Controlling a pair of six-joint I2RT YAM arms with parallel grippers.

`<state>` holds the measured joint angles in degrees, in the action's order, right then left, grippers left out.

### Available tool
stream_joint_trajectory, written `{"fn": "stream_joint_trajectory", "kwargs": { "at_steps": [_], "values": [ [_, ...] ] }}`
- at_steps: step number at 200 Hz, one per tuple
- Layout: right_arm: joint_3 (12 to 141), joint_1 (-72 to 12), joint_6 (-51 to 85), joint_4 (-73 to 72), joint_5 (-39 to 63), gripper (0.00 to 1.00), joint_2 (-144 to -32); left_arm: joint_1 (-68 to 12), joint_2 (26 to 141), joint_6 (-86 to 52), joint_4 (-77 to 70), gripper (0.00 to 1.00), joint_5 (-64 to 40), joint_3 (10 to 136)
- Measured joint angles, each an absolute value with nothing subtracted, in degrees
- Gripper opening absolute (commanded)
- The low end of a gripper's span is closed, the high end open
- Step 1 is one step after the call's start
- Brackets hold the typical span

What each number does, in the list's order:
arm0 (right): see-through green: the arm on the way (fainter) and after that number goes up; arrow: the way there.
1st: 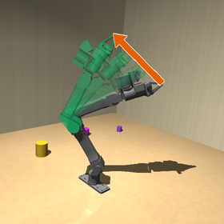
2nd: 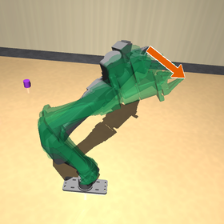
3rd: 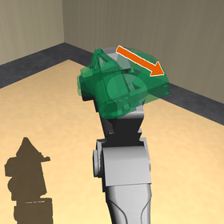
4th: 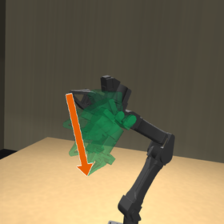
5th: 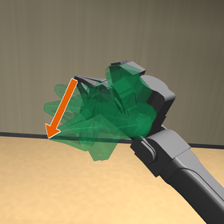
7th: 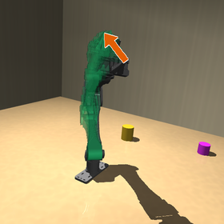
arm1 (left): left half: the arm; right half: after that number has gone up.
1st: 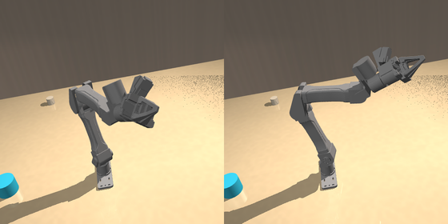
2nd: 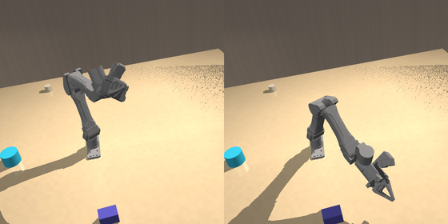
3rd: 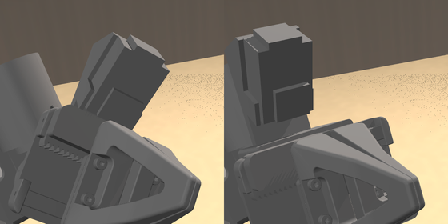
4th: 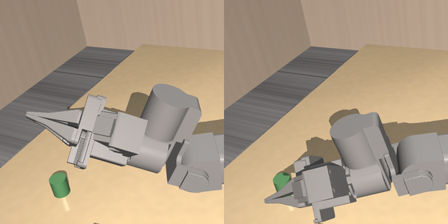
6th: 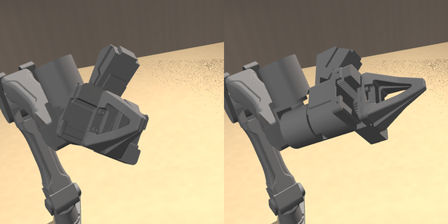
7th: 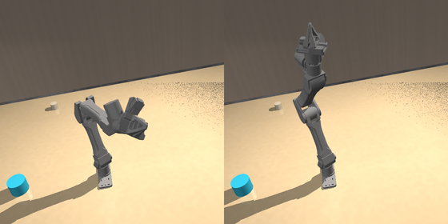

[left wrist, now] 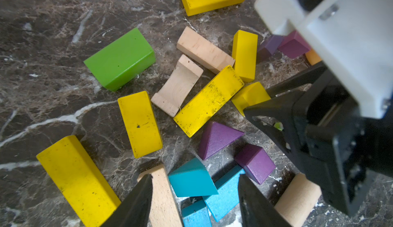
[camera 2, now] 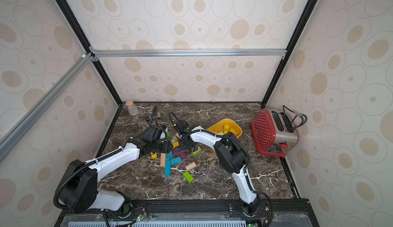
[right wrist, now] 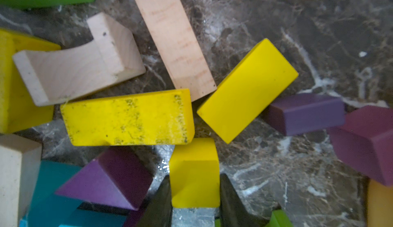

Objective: Pick out the yellow building blocks
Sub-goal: Pick up the building block from the center of the board.

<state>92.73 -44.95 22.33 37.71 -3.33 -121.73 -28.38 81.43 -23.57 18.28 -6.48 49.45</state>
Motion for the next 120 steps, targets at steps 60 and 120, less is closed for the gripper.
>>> {"fn": "stream_joint_trajectory", "kwargs": {
  "at_steps": [60, 120],
  "values": [
    [91.9, -45.1, 22.4, 37.3, -3.7, 0.23, -121.2, -28.4, 81.4, -23.6, 18.3, 0.63, -7.4, 49.5],
    [88.3, -45.1, 22.7, 36.6, -3.2, 0.21, -117.5, -28.4, 81.4, -24.0, 18.4, 0.63, -7.5, 51.1]
  ]
}}
